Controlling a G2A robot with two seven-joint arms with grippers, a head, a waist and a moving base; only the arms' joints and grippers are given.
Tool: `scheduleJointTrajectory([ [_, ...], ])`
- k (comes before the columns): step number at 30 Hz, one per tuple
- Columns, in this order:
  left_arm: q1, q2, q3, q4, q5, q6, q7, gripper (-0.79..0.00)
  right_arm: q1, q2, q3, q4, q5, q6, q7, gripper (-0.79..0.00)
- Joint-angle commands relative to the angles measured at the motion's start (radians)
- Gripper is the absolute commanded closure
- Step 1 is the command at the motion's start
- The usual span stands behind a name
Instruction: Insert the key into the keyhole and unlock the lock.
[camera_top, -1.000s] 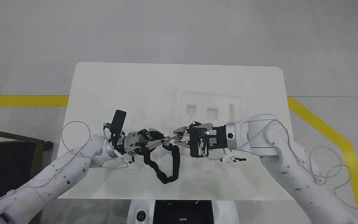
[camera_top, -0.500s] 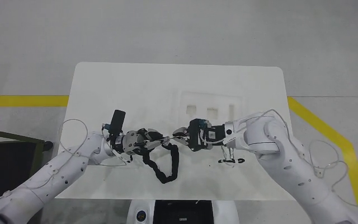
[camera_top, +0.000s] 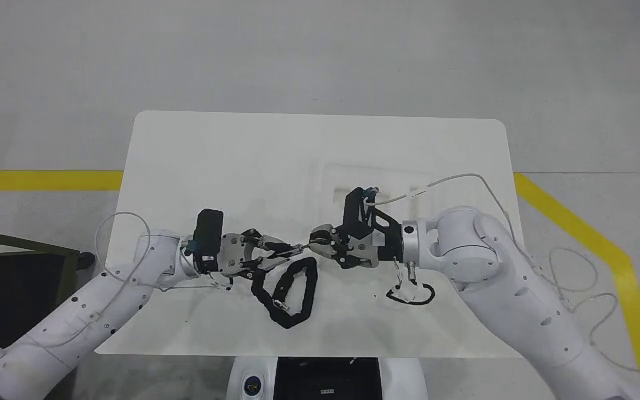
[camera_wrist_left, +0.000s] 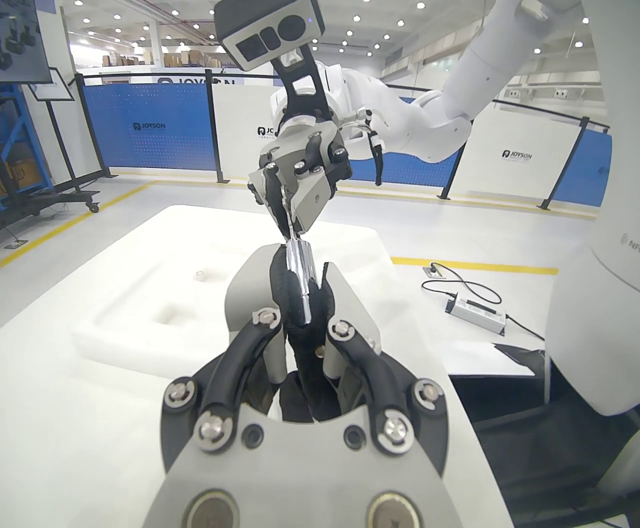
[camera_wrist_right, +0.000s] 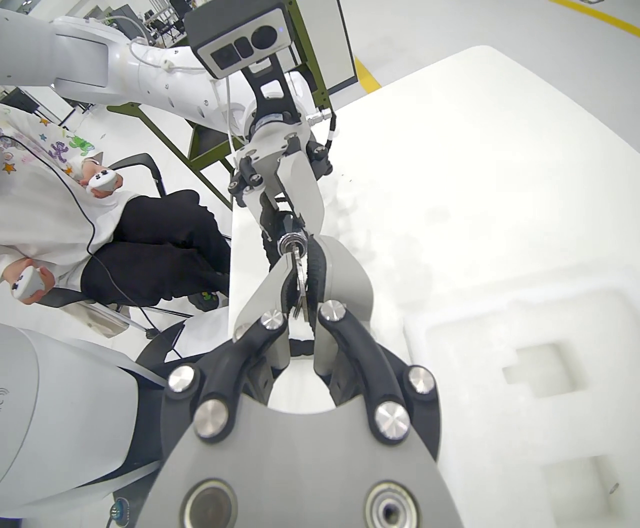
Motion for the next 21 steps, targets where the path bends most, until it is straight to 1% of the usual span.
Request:
scheduleJointTrajectory([
  [1,0.010,0.003,-0.015,-0.008,0.012,0.011,0.002,0.000,0.001,-0.001,-0.003,-0.001,0.003,0.001,0.002,-0.351],
  [2,0.015,0.004,-0.022,-0.011,0.015,0.013,0.005,0.000,0.002,-0.001,-0.005,-0.004,0.004,0.000,0.003,-0.785],
  [8,0.045,0.011,-0.070,0.002,0.016,0.017,-0.003,0.000,0.011,-0.004,-0.010,0.000,0.009,-0.003,0.000,-0.785],
  [10,0.057,0.017,-0.093,0.022,0.019,0.028,-0.033,0.000,0.007,-0.003,-0.003,0.002,0.005,-0.009,-0.012,-0.785],
  [15,0.115,0.039,-0.165,0.066,-0.016,0.053,-0.112,0.000,-0.043,0.008,0.047,-0.006,-0.043,-0.012,-0.064,-0.785],
  [17,0.133,0.045,-0.188,0.071,-0.023,0.067,-0.150,0.000,-0.066,0.012,0.069,-0.015,-0.067,-0.008,-0.083,-0.785],
  [21,0.172,0.057,-0.234,0.056,-0.031,0.109,-0.270,0.000,-0.130,0.024,0.119,-0.043,-0.111,-0.005,-0.125,-0.785],
])
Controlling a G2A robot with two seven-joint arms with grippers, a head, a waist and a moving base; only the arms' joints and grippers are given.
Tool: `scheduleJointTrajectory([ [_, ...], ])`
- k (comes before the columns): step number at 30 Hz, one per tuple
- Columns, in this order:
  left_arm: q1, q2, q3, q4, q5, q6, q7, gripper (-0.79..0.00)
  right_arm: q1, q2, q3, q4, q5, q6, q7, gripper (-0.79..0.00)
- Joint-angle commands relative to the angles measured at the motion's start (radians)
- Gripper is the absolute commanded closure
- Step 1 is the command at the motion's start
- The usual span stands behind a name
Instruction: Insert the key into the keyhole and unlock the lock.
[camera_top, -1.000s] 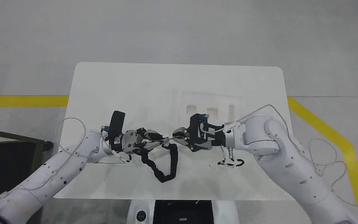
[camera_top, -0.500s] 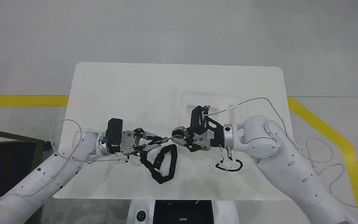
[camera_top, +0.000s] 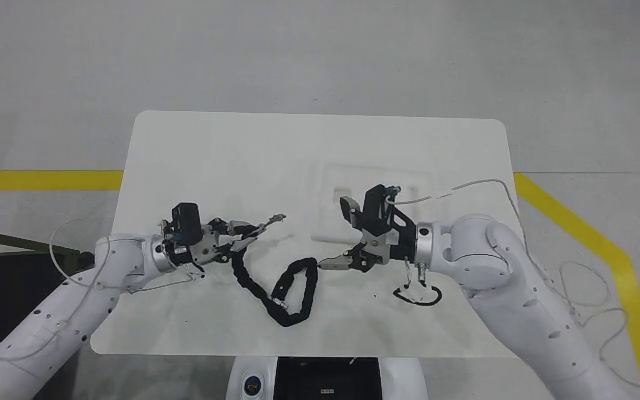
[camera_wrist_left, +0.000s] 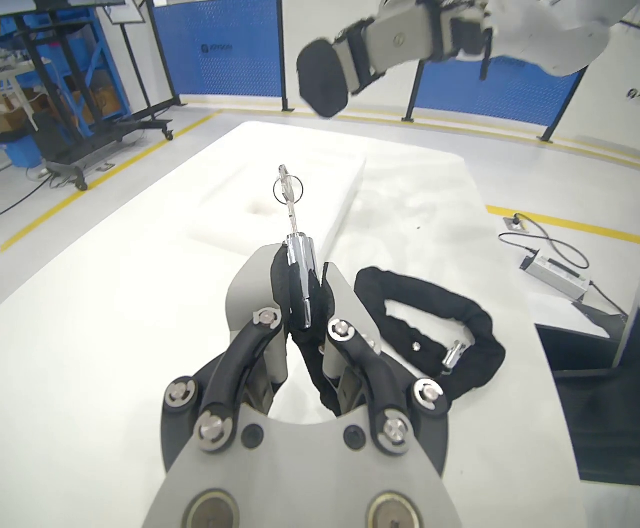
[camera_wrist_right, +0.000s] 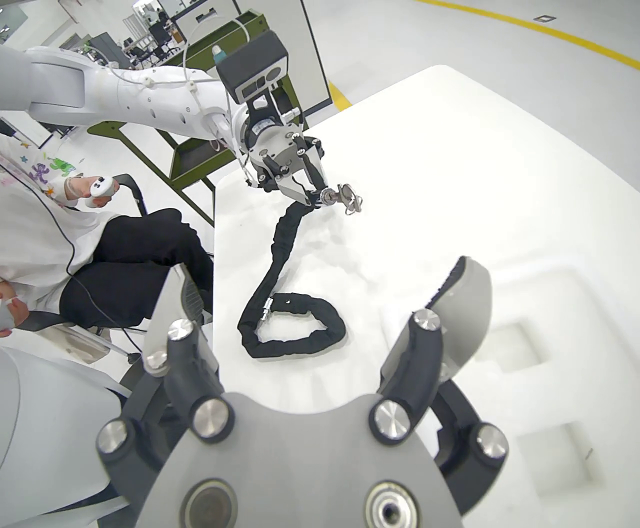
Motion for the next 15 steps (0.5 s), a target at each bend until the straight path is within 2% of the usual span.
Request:
scheduleJointTrajectory([
  [1,0.014,0.004,-0.017,-0.016,0.006,0.024,-0.077,0.000,-0.028,0.005,0.023,-0.010,-0.017,0.003,-0.016,-0.785],
  [6,0.032,0.000,-0.031,-0.070,0.030,0.109,-0.262,0.000,-0.087,0.015,0.067,-0.035,-0.050,0.006,-0.043,-0.785],
  [13,0.030,-0.018,-0.023,-0.108,0.067,0.193,-0.407,0.000,-0.143,0.023,0.107,-0.055,-0.081,-0.001,-0.075,-0.785],
  [14,0.030,-0.022,-0.020,-0.112,0.066,0.197,-0.416,-0.132,-0.152,0.025,0.114,-0.056,-0.089,-0.003,-0.085,-0.785],
  [15,0.029,-0.023,-0.020,-0.111,0.064,0.197,-0.417,-0.388,-0.156,0.025,0.118,-0.057,-0.094,-0.004,-0.092,-0.785],
])
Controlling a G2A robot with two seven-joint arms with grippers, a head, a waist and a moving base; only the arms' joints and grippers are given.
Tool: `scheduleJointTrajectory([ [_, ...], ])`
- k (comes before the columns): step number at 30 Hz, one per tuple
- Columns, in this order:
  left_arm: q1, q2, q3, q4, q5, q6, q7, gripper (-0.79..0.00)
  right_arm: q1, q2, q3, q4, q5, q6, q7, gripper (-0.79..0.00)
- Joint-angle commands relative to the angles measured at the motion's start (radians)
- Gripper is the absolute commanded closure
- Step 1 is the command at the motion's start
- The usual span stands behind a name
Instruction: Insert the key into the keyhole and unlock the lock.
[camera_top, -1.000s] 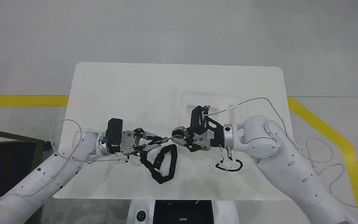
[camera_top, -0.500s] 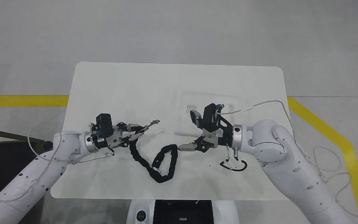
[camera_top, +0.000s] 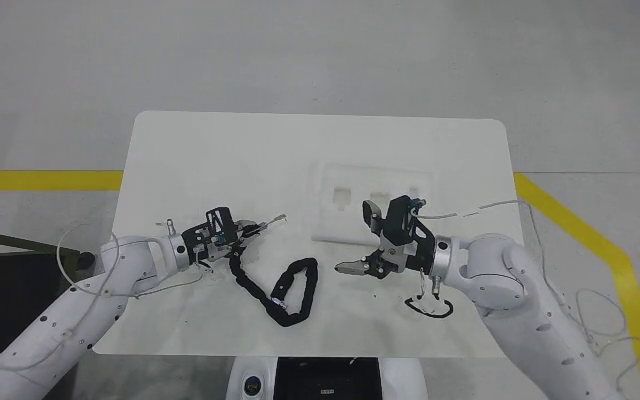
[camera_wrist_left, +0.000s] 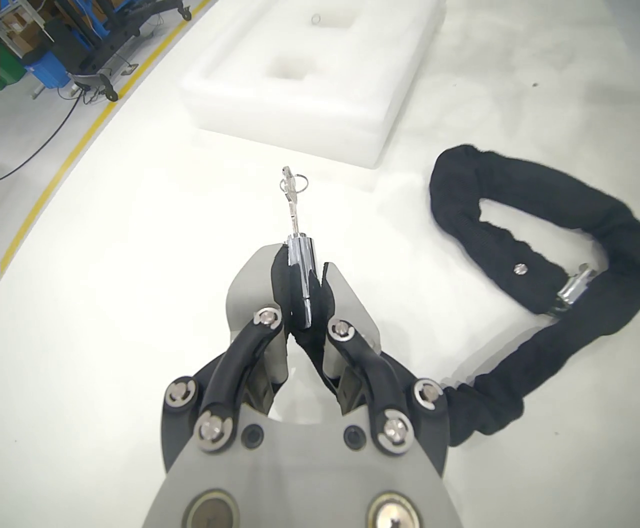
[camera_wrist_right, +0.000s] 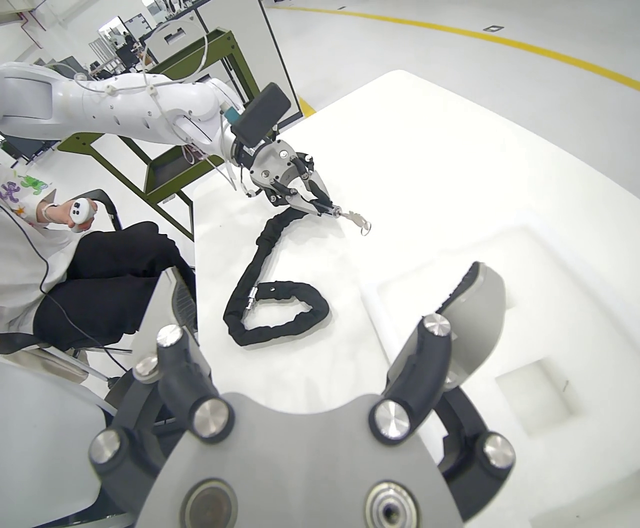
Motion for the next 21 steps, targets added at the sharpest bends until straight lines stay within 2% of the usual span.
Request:
scheduleJointTrajectory([
  [1,-0.002,-0.005,0.001,0.003,-0.002,0.000,-0.001,-0.711,-0.011,0.001,0.009,-0.001,-0.013,-0.004,-0.017,-0.785],
  [2,-0.005,-0.008,0.001,0.006,0.001,0.002,0.003,-0.785,-0.017,0.002,0.016,-0.001,-0.026,-0.009,-0.036,-0.785],
  [10,-0.028,-0.018,-0.027,0.043,0.040,-0.021,0.136,-0.785,-0.042,0.002,0.066,0.016,-0.178,0.016,-0.165,-0.785],
  [14,-0.051,-0.020,-0.068,0.102,0.018,-0.051,0.219,-0.785,-0.052,0.004,0.122,0.032,-0.239,0.042,-0.259,-0.785],
  [21,-0.087,-0.015,-0.150,0.164,0.016,-0.087,0.358,-0.785,-0.091,0.016,0.246,0.031,-0.287,0.065,-0.309,-0.785],
])
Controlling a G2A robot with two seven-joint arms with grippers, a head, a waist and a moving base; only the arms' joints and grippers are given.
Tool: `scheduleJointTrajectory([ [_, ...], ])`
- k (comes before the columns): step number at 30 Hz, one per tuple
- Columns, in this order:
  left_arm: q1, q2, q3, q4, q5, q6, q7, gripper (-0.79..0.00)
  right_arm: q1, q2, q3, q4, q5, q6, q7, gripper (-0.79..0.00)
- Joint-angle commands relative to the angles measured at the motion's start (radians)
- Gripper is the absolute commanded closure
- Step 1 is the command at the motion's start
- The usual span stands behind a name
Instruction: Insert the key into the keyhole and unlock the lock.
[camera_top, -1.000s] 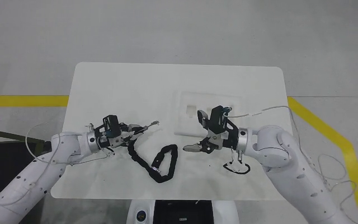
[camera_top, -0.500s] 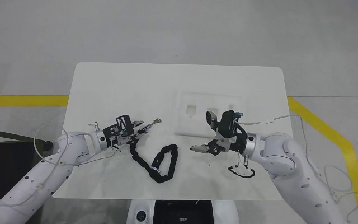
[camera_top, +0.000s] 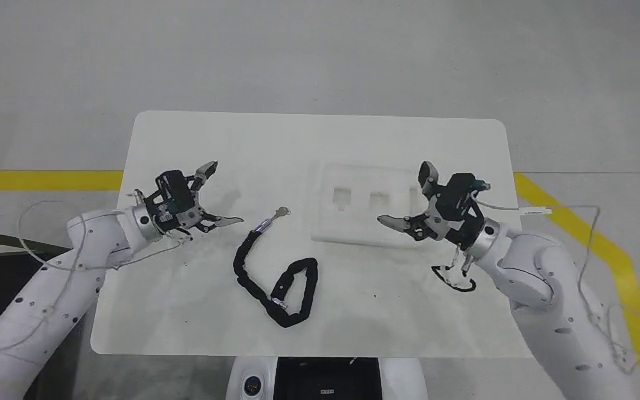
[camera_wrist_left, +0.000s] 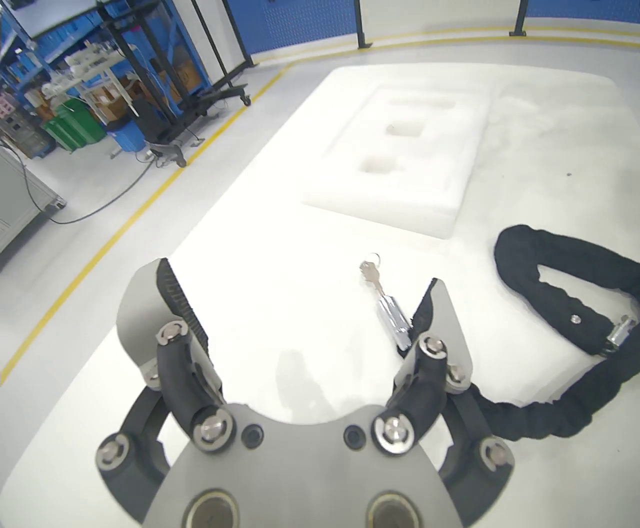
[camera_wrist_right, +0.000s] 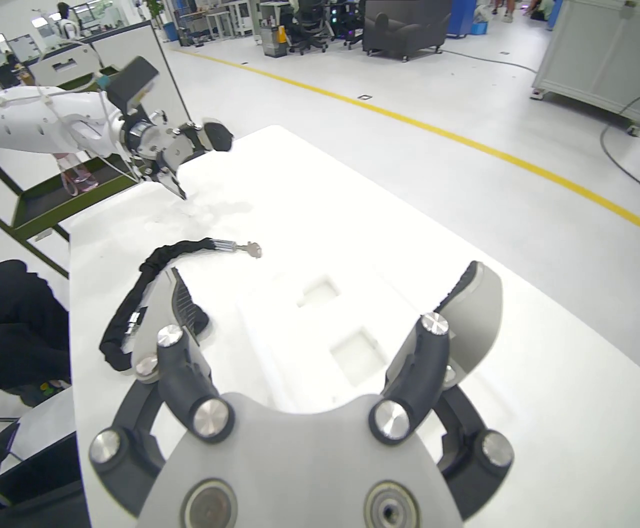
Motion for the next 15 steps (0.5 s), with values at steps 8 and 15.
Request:
scheduleJointTrajectory([
  [8,-0.022,0.006,-0.107,0.038,-0.019,-0.003,0.093,-0.785,-0.056,0.018,0.180,-0.027,-0.018,0.014,0.029,-0.773],
  [15,-0.039,0.006,-0.153,0.049,-0.018,-0.026,0.114,-0.785,-0.065,0.023,0.239,-0.098,-0.015,0.049,0.092,-0.785],
])
